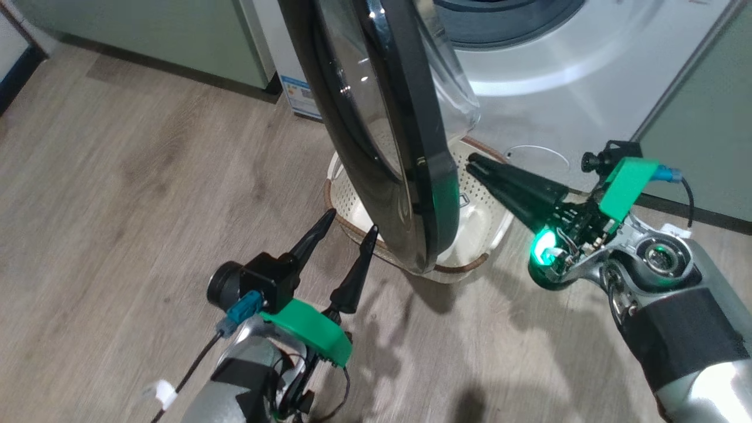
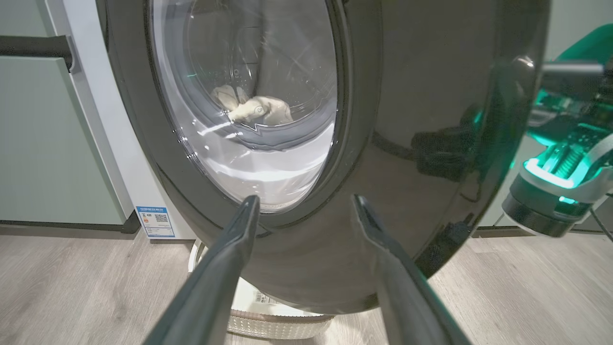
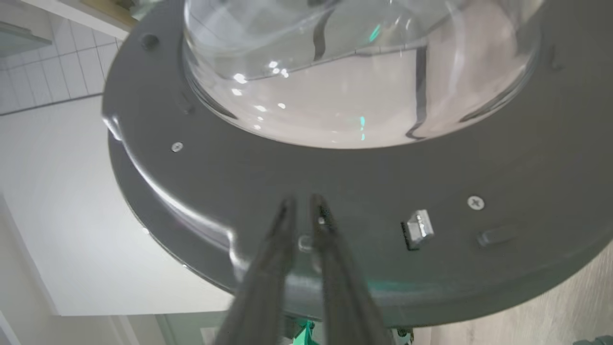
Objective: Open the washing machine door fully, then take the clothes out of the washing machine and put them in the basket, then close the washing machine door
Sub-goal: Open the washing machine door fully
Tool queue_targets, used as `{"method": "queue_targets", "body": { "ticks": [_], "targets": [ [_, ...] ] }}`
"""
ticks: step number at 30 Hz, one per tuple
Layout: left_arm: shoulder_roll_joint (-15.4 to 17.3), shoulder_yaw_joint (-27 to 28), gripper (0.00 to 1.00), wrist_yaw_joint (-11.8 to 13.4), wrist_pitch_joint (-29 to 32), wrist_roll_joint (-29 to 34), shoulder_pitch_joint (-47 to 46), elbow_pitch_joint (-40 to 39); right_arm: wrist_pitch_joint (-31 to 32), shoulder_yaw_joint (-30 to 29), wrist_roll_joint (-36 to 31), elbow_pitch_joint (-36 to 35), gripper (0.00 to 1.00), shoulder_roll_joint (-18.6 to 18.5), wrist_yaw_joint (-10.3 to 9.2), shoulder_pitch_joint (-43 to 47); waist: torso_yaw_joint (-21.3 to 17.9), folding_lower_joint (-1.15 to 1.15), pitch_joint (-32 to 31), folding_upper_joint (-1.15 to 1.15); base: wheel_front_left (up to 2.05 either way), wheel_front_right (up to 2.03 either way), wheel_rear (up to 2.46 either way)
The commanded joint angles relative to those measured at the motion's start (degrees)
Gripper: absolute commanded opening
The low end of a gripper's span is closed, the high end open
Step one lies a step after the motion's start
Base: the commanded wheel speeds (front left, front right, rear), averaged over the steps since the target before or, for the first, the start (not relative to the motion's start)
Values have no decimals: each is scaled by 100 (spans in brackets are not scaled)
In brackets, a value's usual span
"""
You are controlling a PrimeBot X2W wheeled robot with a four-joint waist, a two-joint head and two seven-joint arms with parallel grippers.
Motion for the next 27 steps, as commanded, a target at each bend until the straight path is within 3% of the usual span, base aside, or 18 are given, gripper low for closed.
{"method": "queue_targets", "body": {
  "ticks": [1,14,27],
  "targets": [
    [64,258,100,16,-36,50,-4,-153,-51,-18,-47,-237,100,40,8,-22,-40,0,-29,0,0,0,0],
    [74,455,100,35,-36,22,193,-98,-465,-476,-201,-728,100,-51,8,669,-320,0,-271,0,0,0,0],
    [179,696,100,55,-36,98,390,-110,-1092,-1205,-509,-1856,100,-265,8,2066,-792,0,-511,0,0,0,0]
  ]
}}
